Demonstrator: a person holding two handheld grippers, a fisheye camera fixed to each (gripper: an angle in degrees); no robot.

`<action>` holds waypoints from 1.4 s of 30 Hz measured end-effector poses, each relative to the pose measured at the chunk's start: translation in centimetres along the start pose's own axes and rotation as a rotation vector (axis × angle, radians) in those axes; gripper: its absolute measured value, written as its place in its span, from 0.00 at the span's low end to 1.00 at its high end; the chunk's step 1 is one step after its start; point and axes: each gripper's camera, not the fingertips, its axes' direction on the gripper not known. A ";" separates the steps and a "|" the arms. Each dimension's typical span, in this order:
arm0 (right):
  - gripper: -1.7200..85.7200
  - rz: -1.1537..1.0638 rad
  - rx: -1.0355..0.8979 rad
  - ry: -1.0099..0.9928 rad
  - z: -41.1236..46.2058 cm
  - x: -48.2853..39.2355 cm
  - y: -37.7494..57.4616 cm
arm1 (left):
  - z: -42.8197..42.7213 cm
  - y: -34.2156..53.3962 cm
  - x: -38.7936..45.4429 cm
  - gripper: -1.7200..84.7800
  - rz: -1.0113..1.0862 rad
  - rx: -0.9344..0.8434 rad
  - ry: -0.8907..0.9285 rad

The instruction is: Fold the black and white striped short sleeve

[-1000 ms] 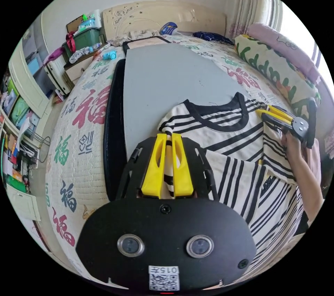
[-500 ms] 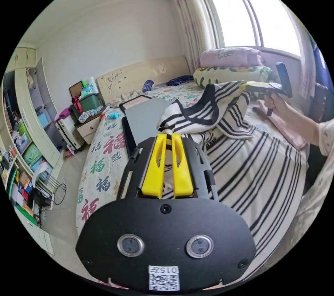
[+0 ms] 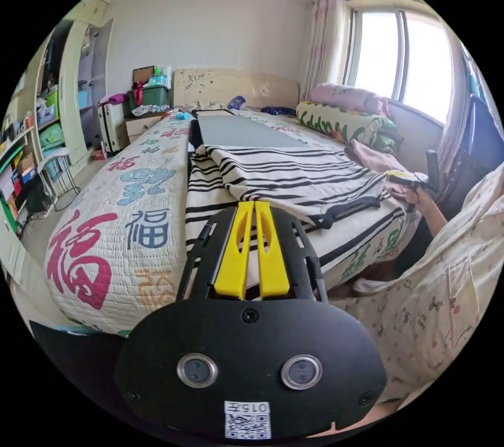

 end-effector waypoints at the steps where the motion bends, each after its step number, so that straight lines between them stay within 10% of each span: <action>1: 0.03 0.001 0.007 0.004 -0.7 0.4 -0.8 | -0.4 0.6 0.0 0.07 -0.023 0.039 -0.008; 8: 0.15 0.331 0.080 -0.168 -5.5 8.8 -2.4 | 2.0 6.8 -4.7 0.17 -0.464 0.088 0.131; 19: 0.23 0.588 0.131 -0.588 -8.7 19.5 -2.1 | 6.2 7.7 -3.9 0.03 -0.479 0.029 0.242; 29: 0.05 0.666 0.186 -0.569 -12.6 24.9 -3.9 | 2.4 5.9 -2.8 0.01 -0.490 0.115 0.308; 42: 0.10 0.645 0.060 -0.448 -14.8 28.5 2.5 | -2.0 3.1 1.9 0.09 -0.434 0.009 0.179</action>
